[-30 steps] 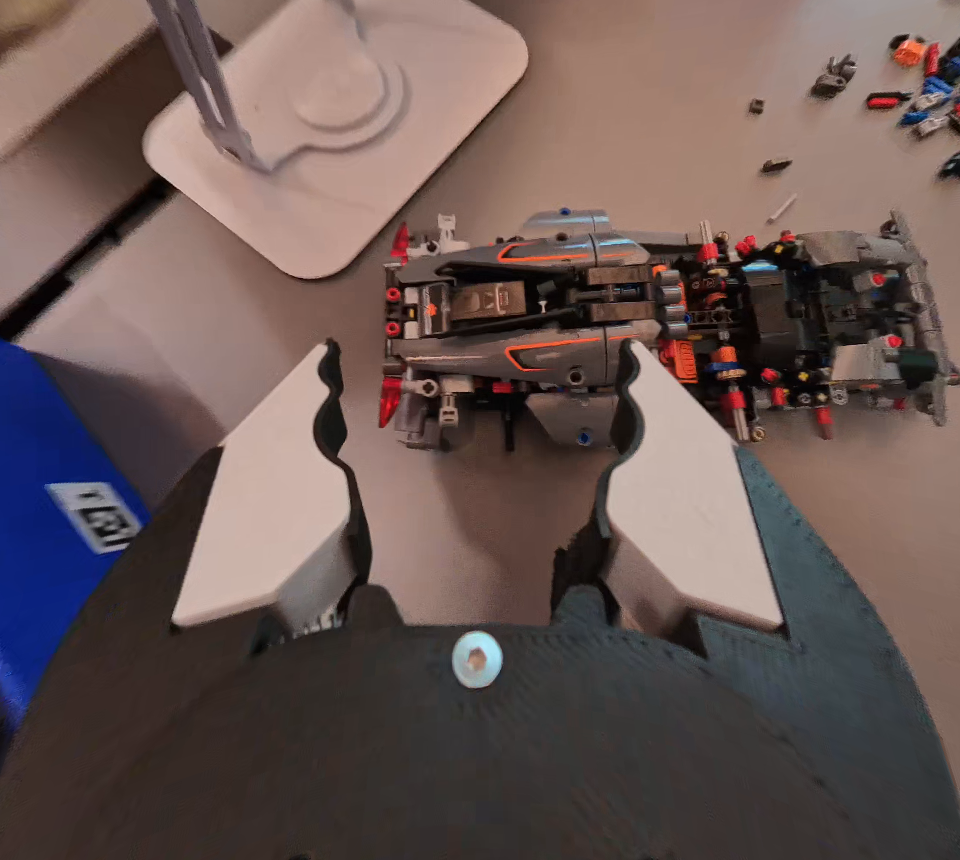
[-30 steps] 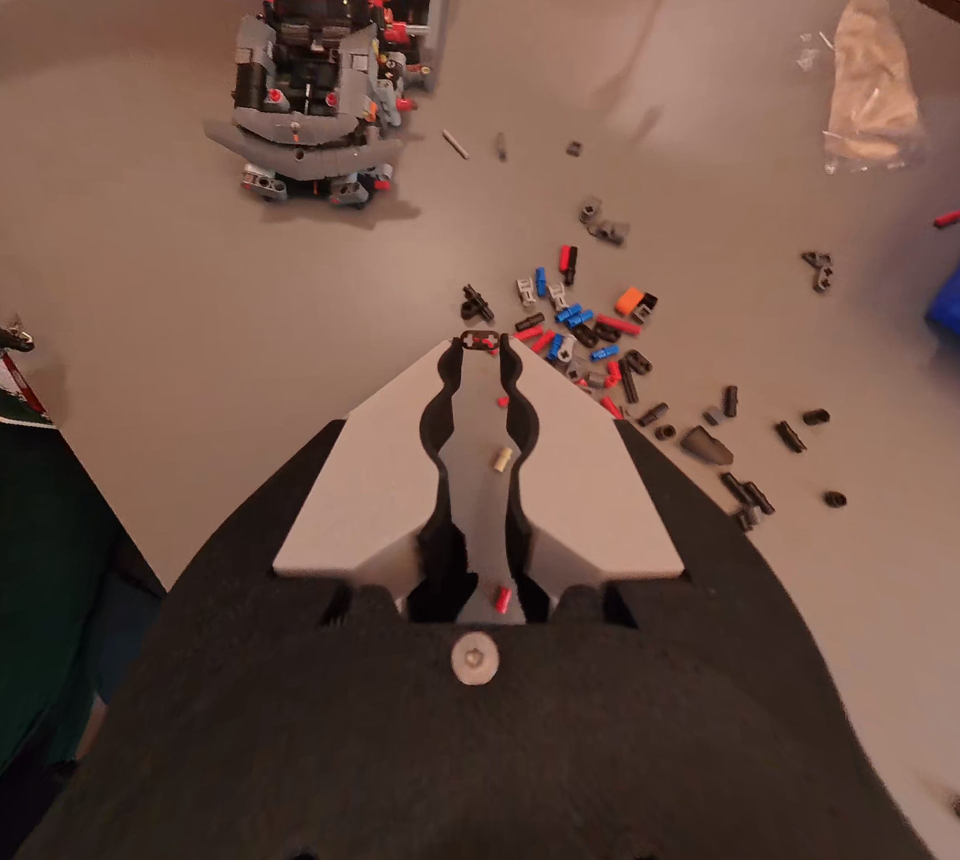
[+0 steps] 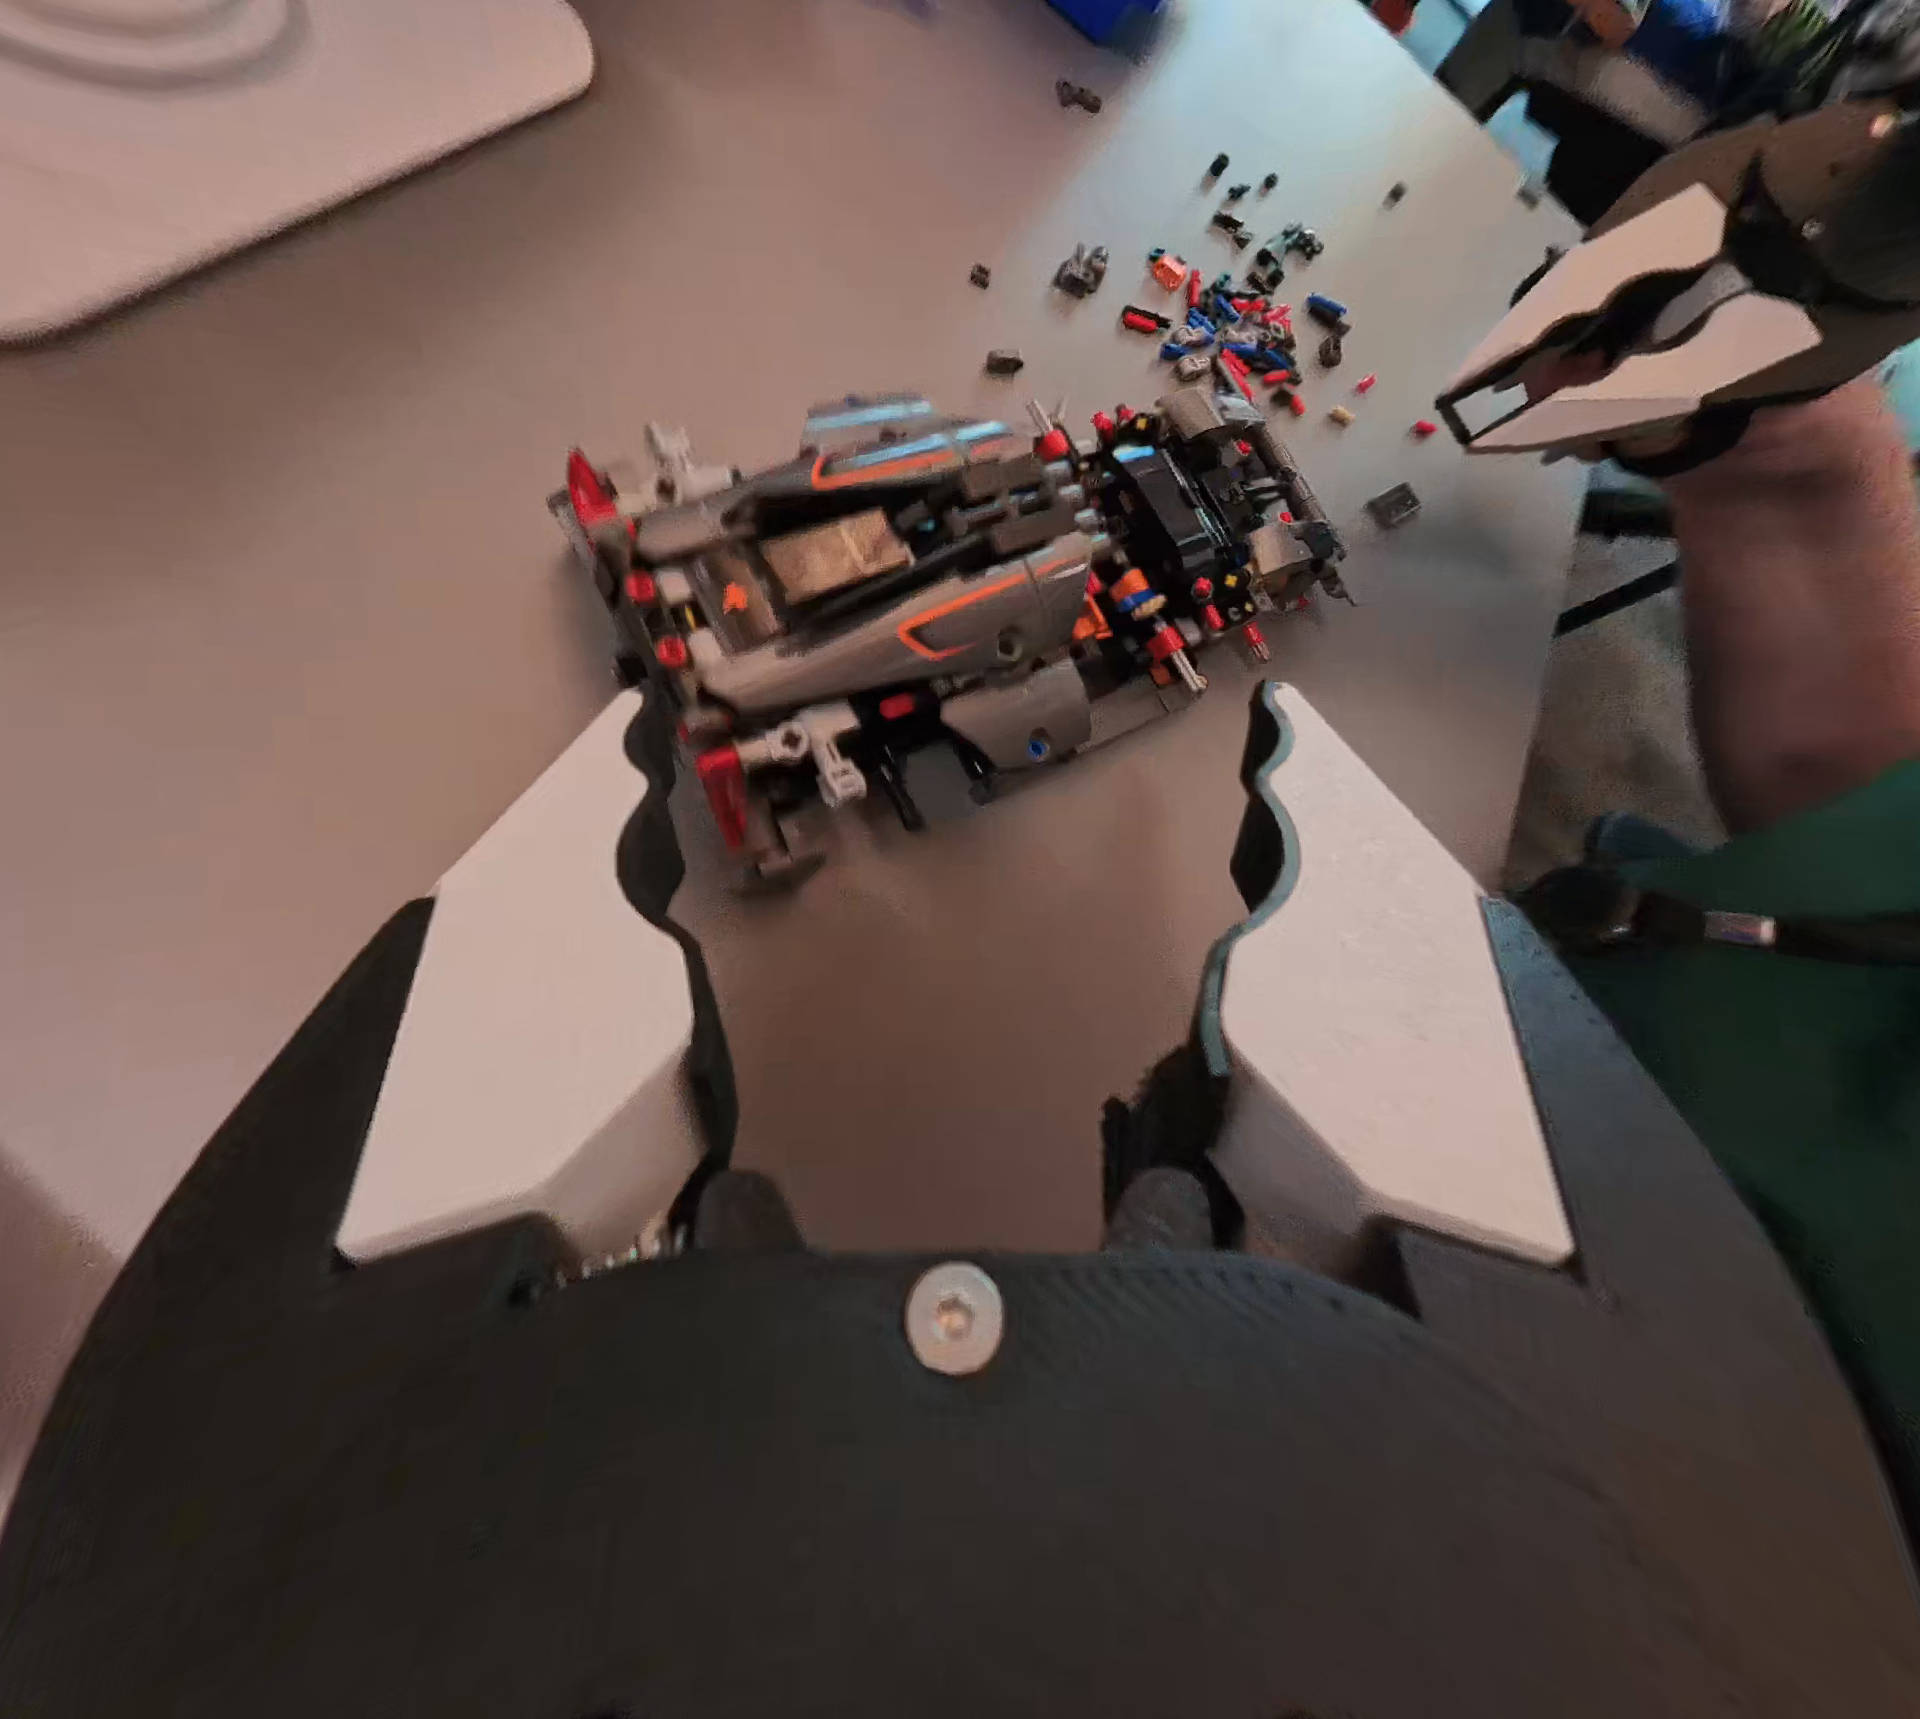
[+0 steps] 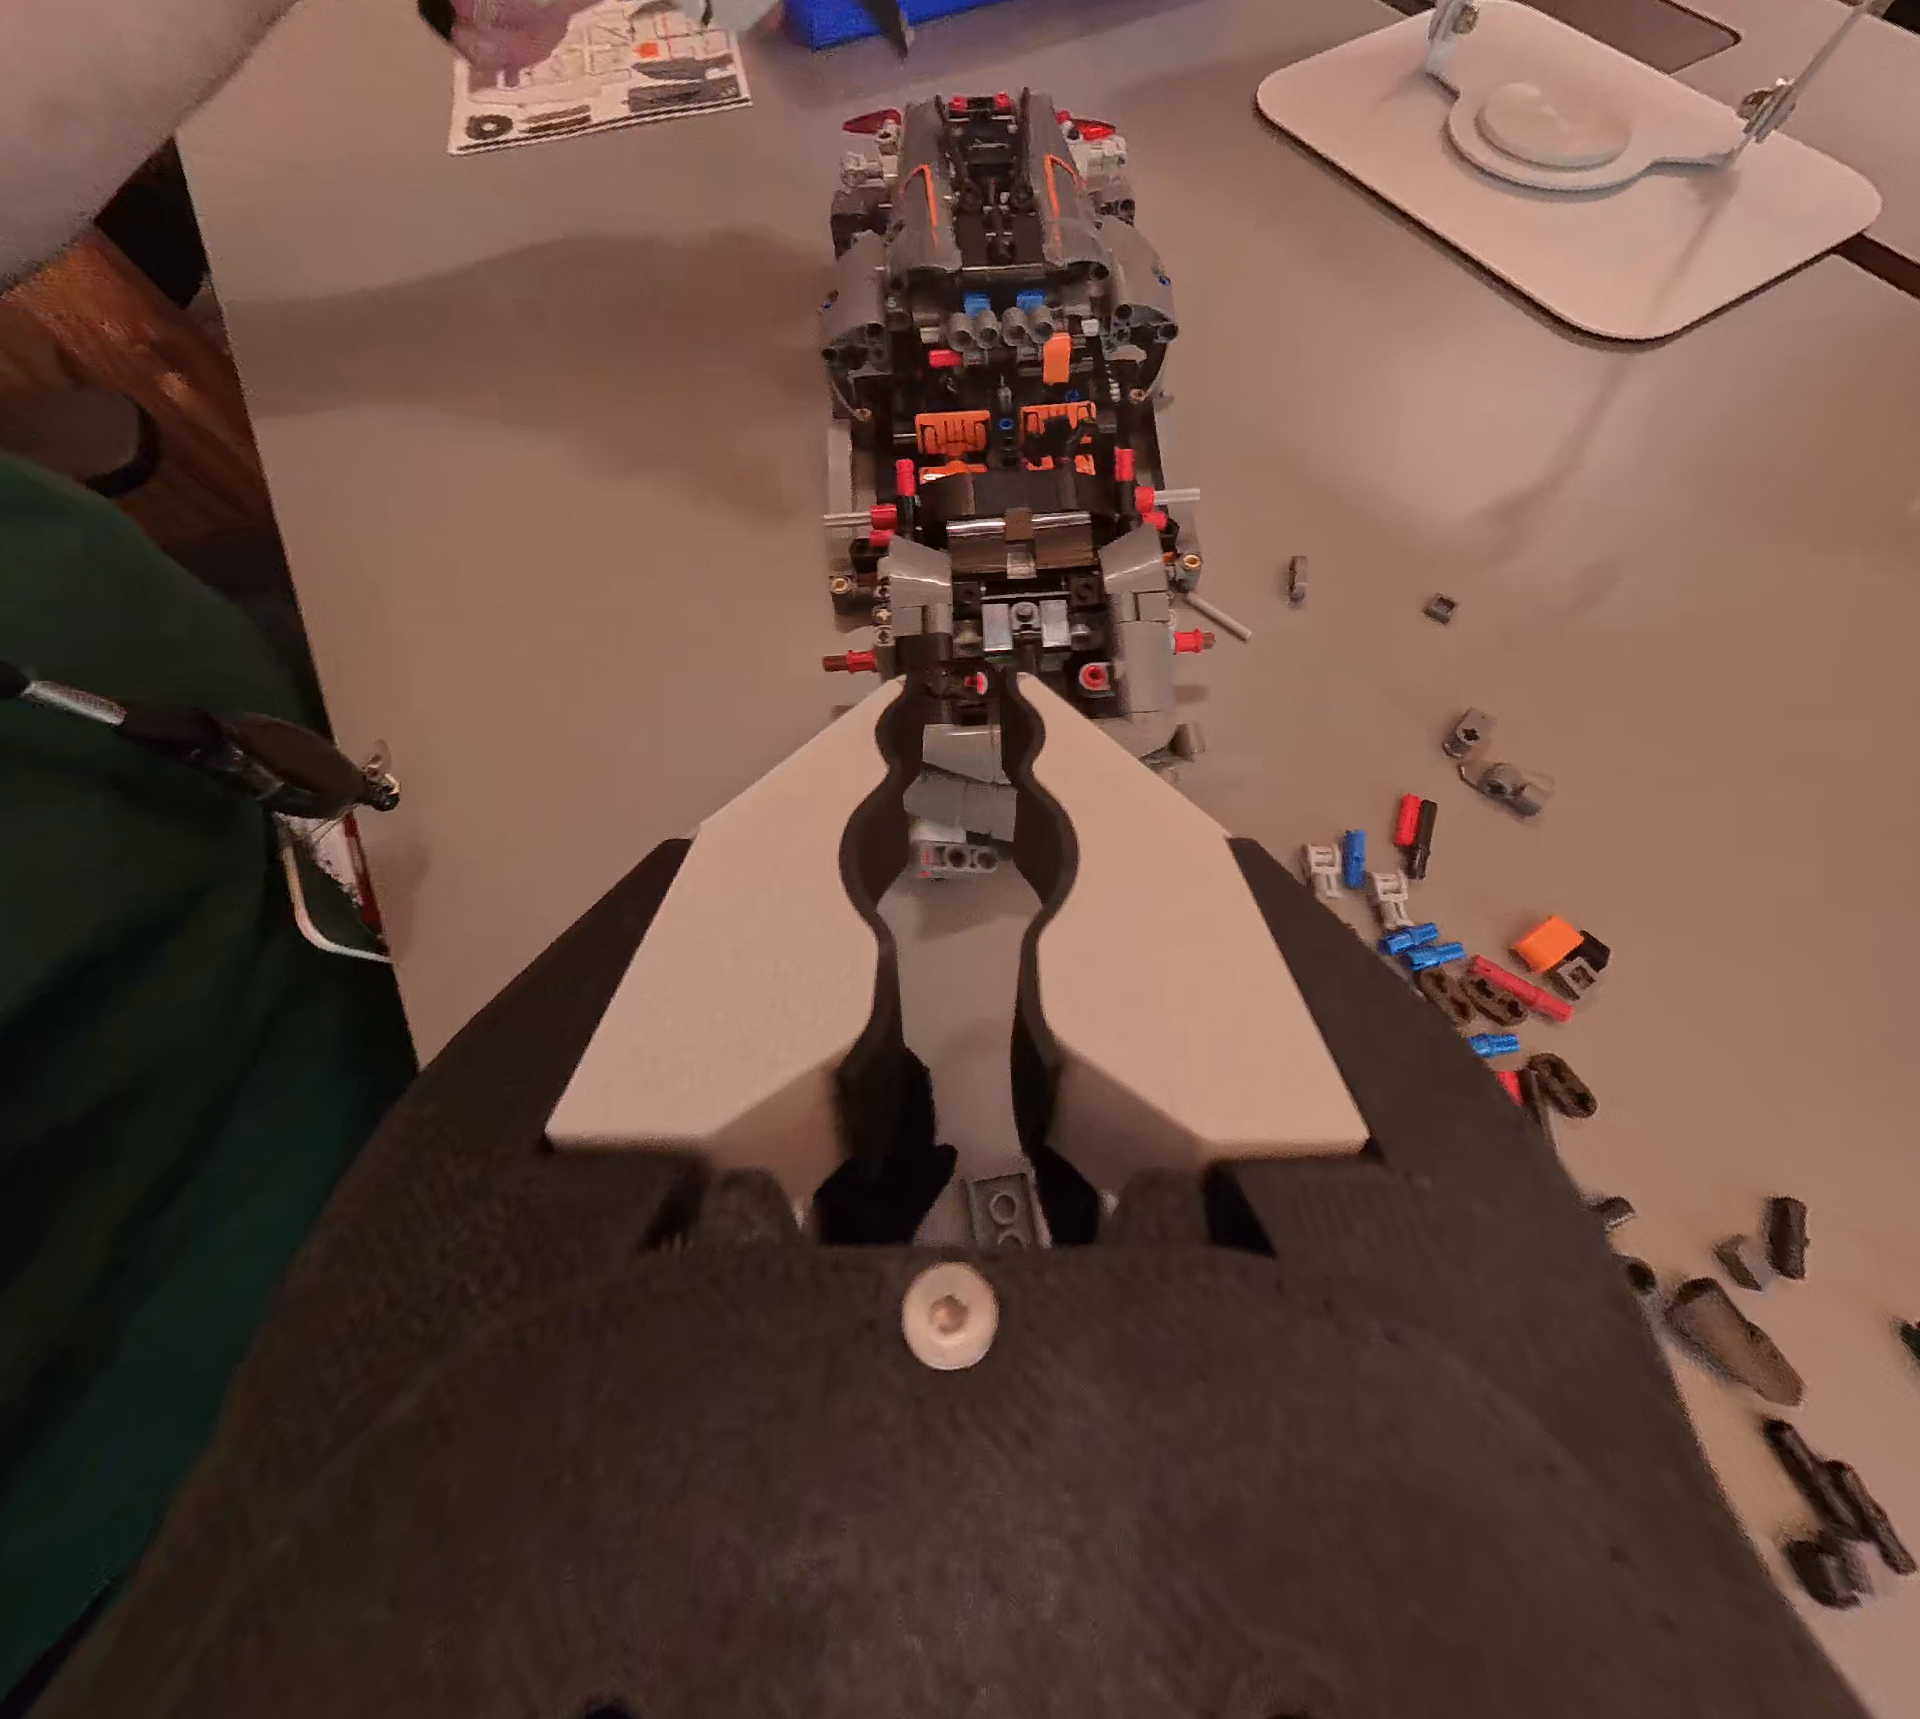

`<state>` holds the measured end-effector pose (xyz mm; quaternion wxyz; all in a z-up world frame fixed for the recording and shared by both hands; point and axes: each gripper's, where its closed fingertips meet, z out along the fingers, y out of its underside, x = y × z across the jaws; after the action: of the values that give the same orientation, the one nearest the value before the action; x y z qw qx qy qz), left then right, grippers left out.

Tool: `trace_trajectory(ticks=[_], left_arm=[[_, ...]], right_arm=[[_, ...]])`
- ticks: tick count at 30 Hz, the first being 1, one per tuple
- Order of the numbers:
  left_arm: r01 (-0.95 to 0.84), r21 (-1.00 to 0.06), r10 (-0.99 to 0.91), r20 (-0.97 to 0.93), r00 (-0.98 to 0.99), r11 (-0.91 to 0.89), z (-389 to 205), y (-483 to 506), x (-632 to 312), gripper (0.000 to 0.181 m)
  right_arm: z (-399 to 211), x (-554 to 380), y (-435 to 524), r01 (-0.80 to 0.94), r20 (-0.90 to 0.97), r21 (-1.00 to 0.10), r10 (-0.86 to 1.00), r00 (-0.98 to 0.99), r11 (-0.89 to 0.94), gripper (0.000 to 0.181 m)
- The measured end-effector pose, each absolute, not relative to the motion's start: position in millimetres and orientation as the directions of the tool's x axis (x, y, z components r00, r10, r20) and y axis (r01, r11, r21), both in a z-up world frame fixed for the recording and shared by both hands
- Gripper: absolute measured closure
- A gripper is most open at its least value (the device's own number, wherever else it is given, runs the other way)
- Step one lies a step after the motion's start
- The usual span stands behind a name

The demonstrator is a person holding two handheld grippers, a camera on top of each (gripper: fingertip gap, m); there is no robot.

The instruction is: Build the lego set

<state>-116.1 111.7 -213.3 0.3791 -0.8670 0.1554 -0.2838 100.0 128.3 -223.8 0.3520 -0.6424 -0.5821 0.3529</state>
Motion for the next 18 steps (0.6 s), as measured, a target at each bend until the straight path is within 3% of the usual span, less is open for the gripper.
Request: trace_trajectory(ticks=[3,6,8,11,12,15,18], left_arm=[[-0.345,-0.754,-0.628,0.113,0.77,-0.559,-196,127,-105,0.075],[-0.678,-0.61,-0.798,-0.121,0.591,-0.41,-211,148,-84,0.067],[-0.813,-0.476,-0.884,-0.139,0.446,-0.335,-233,156,-75,0.062],[-0.935,-0.289,-0.951,-0.167,0.26,-0.205,-262,164,-78,0.056],[-0.951,-0.237,-0.963,-0.139,0.233,-0.196,-271,164,-81,0.045],[-0.965,-0.19,-0.982,-0.017,0.187,-0.18,-288,151,-79,0.053],[-0.97,-0.141,-0.98,-0.012,0.199,-0.195,-301,149,-85,0.049]], right_arm=[[-221,101,117,0.486,-0.053,-0.871,0.997,0.053,-0.073,0.168],[-220,101,109,0.47,-0.063,-0.879,0.997,0.042,-0.076,0.168],[-219,100,105,0.465,-0.063,-0.882,0.997,0.04,-0.075,0.168],[-218,99,98,0.462,-0.066,-0.884,0.997,0.029,-0.072,0.168],[-218,98,96,0.461,-0.068,-0.885,0.997,0.022,-0.07,0.168],[-221,96,92,0.457,-0.078,-0.887,0.997,0.003,-0.07,0.168],[-225,93,93,0.453,-0.088,-0.888,0.996,-0.01,-0.073,0.168]])
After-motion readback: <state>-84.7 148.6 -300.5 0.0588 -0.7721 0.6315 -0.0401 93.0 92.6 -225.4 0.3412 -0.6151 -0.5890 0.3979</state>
